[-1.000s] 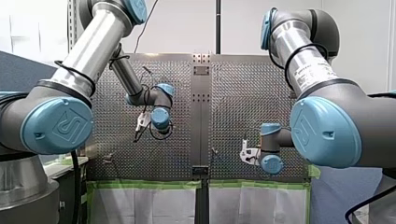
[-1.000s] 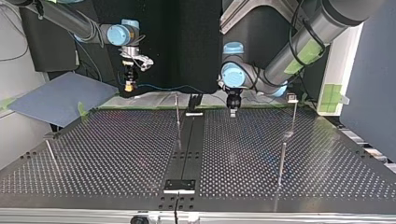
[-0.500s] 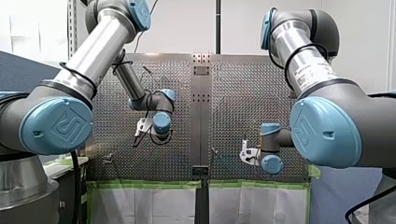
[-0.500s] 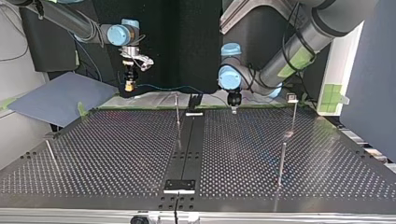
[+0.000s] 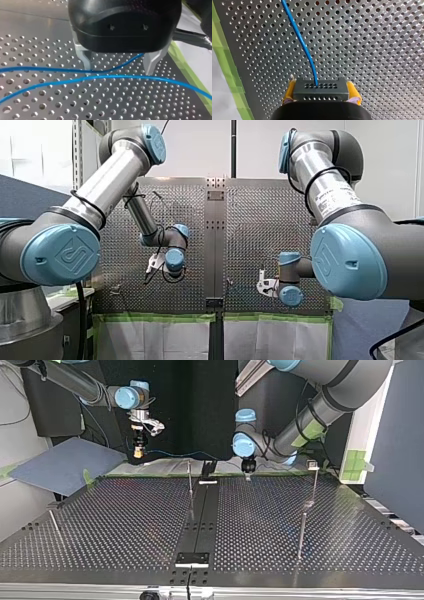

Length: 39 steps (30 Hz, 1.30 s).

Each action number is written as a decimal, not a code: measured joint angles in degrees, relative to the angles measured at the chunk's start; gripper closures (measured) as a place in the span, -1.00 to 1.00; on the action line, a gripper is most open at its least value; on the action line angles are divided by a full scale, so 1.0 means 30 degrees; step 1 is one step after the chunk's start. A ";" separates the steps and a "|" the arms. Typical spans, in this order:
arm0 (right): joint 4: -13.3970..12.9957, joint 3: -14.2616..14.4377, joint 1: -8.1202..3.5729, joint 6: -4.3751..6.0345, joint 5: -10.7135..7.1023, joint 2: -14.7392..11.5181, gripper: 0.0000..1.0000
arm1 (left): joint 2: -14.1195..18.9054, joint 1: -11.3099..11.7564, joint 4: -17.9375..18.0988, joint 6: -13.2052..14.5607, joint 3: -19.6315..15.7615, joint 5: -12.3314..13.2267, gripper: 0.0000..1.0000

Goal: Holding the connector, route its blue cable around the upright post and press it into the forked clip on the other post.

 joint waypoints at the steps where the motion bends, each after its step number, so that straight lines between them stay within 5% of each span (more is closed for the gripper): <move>1: 0.0001 -0.0001 0.0000 0.0000 0.0003 -0.0001 0.97 | -0.0011 -0.0017 0.0006 0.0000 -0.0001 -0.0005 -1.00; 27: -0.0105 -0.0012 0.0058 0.0116 -0.0144 -0.0004 0.97 | -0.1383 -0.0099 0.1191 0.0268 0.0245 -0.0205 -1.00; 39: -0.0131 -0.0052 0.0099 0.0169 -0.0564 -0.0008 0.97 | -0.3342 -0.0500 0.0906 0.1101 0.0906 -0.0224 -1.00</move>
